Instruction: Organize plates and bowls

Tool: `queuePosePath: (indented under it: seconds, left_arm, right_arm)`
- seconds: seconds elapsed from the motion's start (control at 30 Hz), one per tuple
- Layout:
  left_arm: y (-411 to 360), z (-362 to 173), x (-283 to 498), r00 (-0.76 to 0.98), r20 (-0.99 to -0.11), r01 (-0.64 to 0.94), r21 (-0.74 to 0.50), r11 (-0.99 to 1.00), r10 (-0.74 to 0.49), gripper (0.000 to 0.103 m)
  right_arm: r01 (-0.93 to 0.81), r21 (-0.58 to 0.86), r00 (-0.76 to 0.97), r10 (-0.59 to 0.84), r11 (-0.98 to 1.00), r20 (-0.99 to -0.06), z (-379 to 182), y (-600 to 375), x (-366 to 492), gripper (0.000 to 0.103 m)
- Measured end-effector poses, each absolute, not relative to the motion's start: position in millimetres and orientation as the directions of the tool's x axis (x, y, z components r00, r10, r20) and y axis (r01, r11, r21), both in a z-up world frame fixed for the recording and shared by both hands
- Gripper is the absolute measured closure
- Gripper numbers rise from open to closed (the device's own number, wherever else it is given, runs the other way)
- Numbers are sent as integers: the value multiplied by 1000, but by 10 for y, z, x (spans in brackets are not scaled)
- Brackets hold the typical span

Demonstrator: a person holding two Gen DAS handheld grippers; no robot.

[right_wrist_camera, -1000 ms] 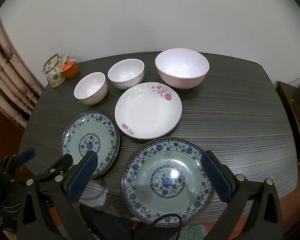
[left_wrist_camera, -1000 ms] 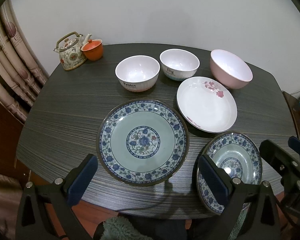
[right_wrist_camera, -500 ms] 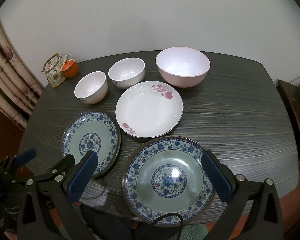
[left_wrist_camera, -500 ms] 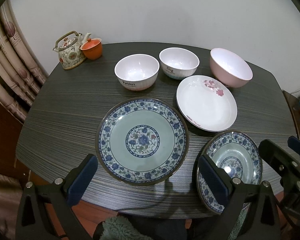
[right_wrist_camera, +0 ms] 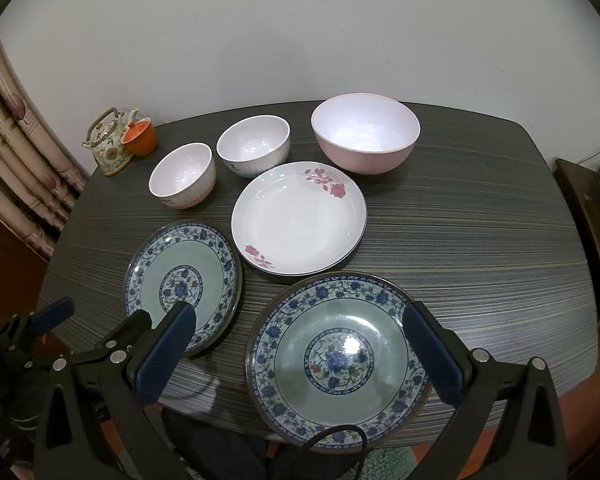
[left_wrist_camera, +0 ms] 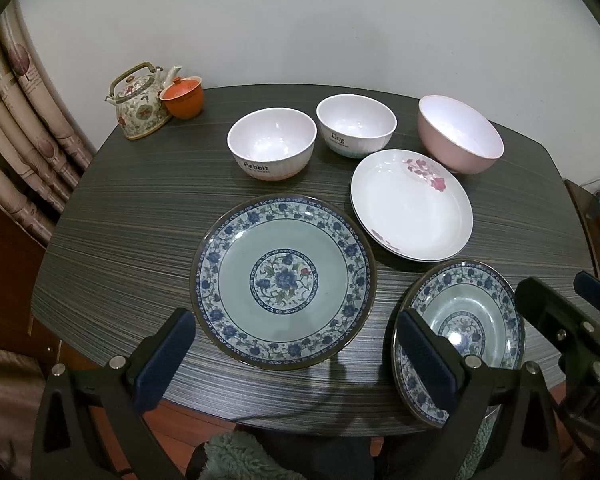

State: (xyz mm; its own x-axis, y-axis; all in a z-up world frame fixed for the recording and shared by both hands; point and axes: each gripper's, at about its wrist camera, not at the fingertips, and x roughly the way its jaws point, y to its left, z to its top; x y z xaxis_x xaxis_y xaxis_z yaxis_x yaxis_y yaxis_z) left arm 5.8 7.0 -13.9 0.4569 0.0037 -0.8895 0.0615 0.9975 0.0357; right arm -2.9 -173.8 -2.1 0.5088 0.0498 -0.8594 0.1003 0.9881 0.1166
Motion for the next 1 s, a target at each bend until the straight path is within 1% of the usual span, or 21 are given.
queuePosePath:
  seconds: [1.0]
  left_arm:
    - [82,-210,84,435,-901,57,32,998,4,1]
  right_arm:
    - [94,120,500,57,988,-864,-53,-1673,-64,0]
